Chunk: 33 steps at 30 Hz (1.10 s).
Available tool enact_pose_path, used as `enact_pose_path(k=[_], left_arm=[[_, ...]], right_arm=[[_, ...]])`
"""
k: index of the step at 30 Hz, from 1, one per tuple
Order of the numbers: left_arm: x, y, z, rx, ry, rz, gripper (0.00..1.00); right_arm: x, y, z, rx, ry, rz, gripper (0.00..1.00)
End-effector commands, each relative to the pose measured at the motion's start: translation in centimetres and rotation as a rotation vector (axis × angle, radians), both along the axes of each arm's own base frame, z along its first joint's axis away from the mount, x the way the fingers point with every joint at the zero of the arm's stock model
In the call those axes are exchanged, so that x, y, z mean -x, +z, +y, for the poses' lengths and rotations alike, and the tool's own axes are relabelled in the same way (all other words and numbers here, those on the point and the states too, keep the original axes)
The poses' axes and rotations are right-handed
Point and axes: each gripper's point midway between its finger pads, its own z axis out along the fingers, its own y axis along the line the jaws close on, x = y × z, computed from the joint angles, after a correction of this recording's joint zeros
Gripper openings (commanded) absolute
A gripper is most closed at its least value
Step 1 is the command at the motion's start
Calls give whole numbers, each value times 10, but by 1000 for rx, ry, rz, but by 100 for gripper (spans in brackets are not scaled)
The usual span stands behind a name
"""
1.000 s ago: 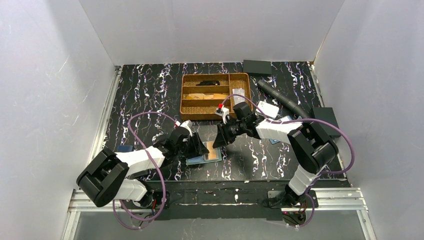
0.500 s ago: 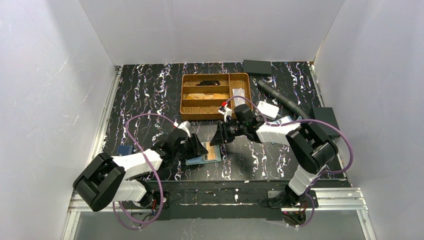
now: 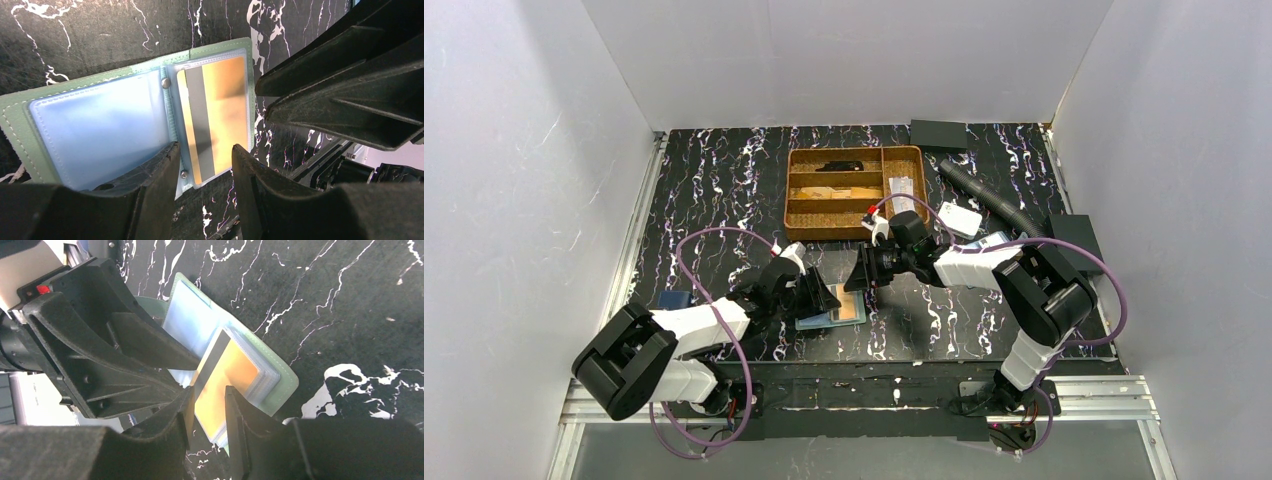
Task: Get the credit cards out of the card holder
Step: Remove the credit card from the card holder.
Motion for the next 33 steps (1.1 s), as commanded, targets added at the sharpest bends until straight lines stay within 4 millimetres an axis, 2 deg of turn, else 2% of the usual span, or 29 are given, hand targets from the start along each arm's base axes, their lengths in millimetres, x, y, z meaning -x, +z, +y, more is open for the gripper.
enact_pose_path(k=[1,24,33], left_arm=[[3,-5,4,-13,7,1,41],[4,-8,6,-16,12,7,43],[5,-9,5,-14,7,11,46]], right_arm=[[-2,-3,0,27,-28,-3,37],[4,-17,-4,70,-61,37,36],[7,-23,-3,71,-72,77,36]])
